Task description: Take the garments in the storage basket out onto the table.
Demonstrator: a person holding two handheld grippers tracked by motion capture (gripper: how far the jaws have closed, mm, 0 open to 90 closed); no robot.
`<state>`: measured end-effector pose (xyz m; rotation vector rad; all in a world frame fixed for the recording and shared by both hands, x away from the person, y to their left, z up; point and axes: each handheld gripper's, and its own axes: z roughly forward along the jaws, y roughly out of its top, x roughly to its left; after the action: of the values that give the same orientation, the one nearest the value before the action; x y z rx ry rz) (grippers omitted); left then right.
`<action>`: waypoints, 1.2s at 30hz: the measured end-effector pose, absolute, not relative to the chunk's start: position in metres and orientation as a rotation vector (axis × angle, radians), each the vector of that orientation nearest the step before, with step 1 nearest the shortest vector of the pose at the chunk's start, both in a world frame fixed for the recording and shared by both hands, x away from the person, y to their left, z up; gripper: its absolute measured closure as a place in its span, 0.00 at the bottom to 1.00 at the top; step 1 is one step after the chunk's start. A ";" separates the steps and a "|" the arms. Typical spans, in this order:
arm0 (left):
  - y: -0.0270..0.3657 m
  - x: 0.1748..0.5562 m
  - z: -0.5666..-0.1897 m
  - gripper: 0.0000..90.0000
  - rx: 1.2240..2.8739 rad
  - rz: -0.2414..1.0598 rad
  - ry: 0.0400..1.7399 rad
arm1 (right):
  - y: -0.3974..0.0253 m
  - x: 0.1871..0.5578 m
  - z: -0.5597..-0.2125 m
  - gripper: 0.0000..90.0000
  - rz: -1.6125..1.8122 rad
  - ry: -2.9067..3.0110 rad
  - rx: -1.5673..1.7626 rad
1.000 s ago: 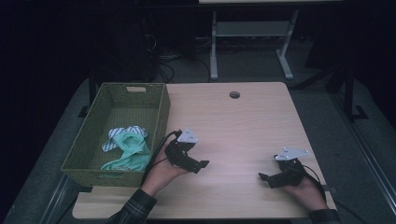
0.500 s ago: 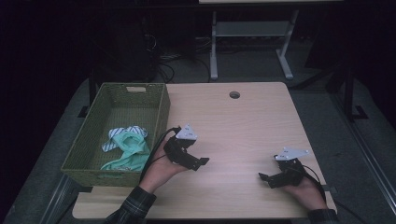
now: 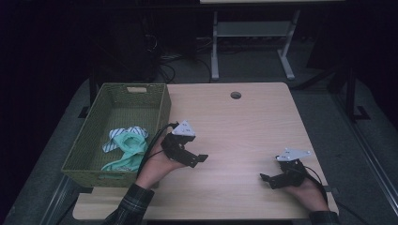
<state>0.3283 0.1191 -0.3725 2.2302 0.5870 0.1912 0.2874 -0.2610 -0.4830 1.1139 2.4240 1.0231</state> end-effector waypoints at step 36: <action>0.151 0.334 -0.354 0.15 2.179 0.252 0.653 | -0.261 0.287 -0.483 0.03 1.022 2.424 1.114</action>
<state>0.3340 0.1509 -0.3543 2.1788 0.6526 0.2521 0.2873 -0.2610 -0.4830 1.1142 2.4240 1.0224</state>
